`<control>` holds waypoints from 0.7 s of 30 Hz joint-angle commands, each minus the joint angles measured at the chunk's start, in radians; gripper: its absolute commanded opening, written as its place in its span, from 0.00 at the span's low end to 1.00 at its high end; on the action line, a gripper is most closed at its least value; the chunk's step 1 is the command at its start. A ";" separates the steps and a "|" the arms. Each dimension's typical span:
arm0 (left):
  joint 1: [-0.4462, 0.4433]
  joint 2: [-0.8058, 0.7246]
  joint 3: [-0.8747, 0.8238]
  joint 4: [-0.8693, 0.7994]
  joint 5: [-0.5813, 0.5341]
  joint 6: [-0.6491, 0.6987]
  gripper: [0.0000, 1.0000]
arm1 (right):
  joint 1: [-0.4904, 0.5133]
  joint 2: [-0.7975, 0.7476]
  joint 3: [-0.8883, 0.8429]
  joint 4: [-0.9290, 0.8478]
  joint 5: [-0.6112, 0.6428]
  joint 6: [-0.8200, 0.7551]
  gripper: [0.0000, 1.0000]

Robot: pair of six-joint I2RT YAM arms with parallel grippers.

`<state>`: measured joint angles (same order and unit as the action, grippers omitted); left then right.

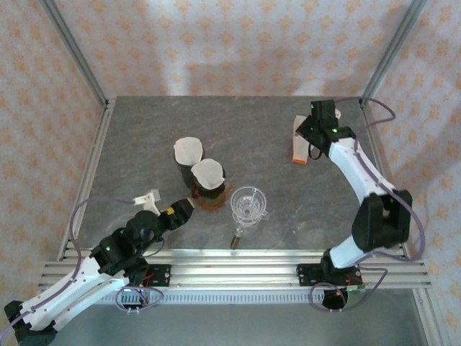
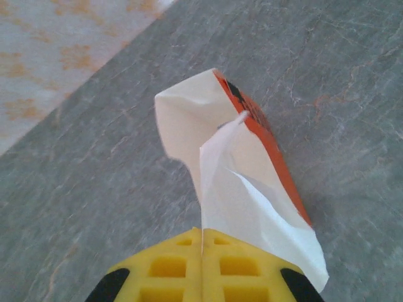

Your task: Place the coffee filter in the dripper

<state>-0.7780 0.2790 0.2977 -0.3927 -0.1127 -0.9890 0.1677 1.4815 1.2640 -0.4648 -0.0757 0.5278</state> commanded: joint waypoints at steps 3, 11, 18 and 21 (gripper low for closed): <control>0.004 -0.024 0.024 -0.027 -0.005 0.014 1.00 | 0.047 -0.225 -0.113 -0.077 -0.078 -0.028 0.00; 0.003 -0.054 0.013 -0.027 -0.002 0.005 1.00 | 0.251 -0.468 -0.071 -0.350 -0.263 -0.163 0.00; 0.003 -0.038 0.030 -0.023 0.001 0.021 1.00 | 0.501 -0.535 0.018 -0.555 -0.276 -0.167 0.00; 0.003 -0.031 0.028 -0.009 0.002 0.020 1.00 | 0.586 -0.520 0.062 -0.613 -0.229 -0.156 0.00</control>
<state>-0.7780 0.2398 0.3027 -0.4004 -0.1120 -0.9882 0.7033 0.9585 1.2766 -0.9596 -0.3405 0.3805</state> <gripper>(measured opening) 0.995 0.043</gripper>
